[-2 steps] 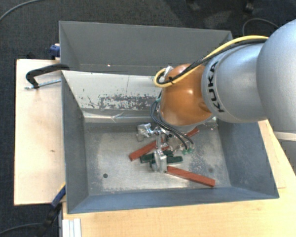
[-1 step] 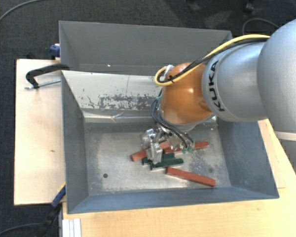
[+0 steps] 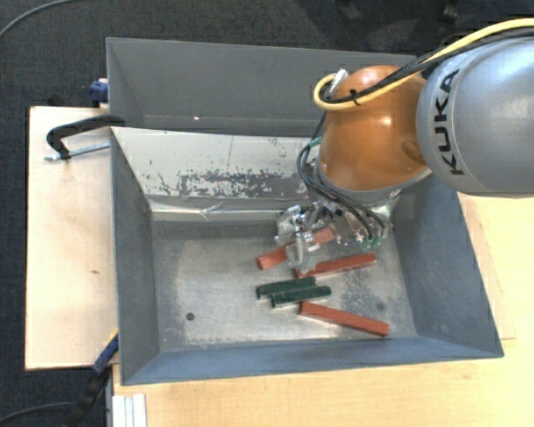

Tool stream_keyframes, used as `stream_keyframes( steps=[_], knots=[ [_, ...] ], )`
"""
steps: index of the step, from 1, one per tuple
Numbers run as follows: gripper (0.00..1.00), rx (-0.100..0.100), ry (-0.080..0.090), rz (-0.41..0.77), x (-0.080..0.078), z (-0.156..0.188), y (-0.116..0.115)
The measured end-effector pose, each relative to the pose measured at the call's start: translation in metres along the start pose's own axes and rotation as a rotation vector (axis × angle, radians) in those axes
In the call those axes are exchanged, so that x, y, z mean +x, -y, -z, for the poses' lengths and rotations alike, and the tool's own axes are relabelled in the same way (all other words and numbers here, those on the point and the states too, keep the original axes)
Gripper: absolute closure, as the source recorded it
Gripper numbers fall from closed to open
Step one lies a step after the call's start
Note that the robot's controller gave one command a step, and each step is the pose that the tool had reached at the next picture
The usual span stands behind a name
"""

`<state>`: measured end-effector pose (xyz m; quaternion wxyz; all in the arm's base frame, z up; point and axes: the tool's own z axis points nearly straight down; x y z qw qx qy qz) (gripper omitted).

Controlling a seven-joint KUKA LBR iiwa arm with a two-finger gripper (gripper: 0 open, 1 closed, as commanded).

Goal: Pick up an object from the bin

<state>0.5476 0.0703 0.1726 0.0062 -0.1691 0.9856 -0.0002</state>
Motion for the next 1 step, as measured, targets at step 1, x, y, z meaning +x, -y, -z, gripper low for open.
stream_keyframes(
  steps=[1],
  knots=[
    [1.0,-0.001,0.003,-0.003,-0.0014,0.1058,-0.0318]
  ],
)
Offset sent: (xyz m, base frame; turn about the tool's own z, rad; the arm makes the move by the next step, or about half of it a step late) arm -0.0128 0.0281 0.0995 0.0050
